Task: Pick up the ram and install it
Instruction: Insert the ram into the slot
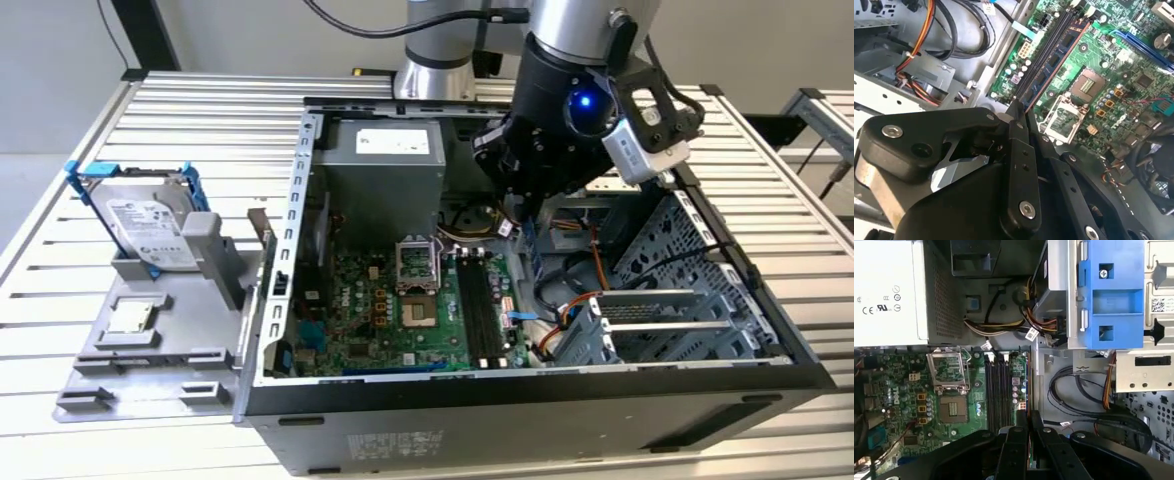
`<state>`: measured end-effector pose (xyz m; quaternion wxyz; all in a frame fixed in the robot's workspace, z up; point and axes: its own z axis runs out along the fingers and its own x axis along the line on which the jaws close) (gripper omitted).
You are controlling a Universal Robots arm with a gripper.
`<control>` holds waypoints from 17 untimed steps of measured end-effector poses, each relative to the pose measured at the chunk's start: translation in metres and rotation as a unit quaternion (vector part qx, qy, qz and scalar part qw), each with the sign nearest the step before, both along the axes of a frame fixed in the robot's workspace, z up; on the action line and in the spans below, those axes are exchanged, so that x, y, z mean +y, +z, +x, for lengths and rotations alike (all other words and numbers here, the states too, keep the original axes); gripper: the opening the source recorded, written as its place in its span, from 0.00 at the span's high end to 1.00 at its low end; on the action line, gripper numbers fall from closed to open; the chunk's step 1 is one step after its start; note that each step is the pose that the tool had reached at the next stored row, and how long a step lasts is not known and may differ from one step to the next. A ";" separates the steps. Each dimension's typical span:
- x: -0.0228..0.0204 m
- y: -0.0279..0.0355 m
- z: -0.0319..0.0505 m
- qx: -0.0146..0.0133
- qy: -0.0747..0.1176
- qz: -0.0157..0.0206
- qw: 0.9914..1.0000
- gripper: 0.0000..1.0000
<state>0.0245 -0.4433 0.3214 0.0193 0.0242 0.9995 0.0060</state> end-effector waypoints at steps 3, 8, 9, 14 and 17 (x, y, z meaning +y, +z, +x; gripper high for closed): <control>-0.0051 -0.0055 -0.0006 0.000 0.000 0.000 1.000 1.00; -0.0148 -0.0154 -0.0022 0.000 0.000 0.000 1.000 1.00; -0.0152 -0.0173 -0.0027 0.000 0.001 0.000 1.000 1.00; -0.0153 -0.0265 -0.0034 0.000 0.003 0.000 1.000 1.00; -0.0154 -0.0266 -0.0034 0.001 0.004 -0.001 1.000 1.00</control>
